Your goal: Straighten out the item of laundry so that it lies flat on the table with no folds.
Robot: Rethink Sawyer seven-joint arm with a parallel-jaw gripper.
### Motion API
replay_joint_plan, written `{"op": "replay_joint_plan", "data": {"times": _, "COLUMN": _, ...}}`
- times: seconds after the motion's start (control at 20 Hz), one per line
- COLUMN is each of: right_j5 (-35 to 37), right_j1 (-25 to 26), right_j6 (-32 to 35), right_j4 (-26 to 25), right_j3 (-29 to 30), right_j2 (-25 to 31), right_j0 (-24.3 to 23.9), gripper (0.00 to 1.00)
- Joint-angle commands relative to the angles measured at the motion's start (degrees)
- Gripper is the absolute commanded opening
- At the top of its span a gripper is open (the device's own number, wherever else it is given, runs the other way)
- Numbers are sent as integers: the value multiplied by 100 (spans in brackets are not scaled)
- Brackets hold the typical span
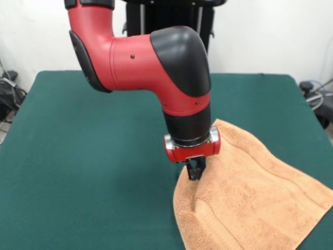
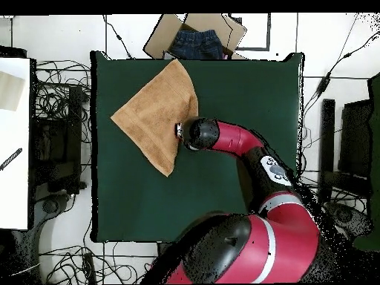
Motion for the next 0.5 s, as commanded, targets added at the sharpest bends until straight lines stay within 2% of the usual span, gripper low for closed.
{"op": "replay_joint_plan", "data": {"times": 0.05, "right_j5": -588, "right_j1": 759, "right_j6": 25, "right_j4": -961, "right_j3": 356, "right_j2": -621, "right_j0": -522, "gripper": 0}}
{"op": "replay_joint_plan", "data": {"times": 0.5, "right_j5": -488, "right_j1": 733, "right_j6": -95, "right_j4": -1099, "right_j3": 399, "right_j2": -511, "right_j0": -767, "gripper": 0}}
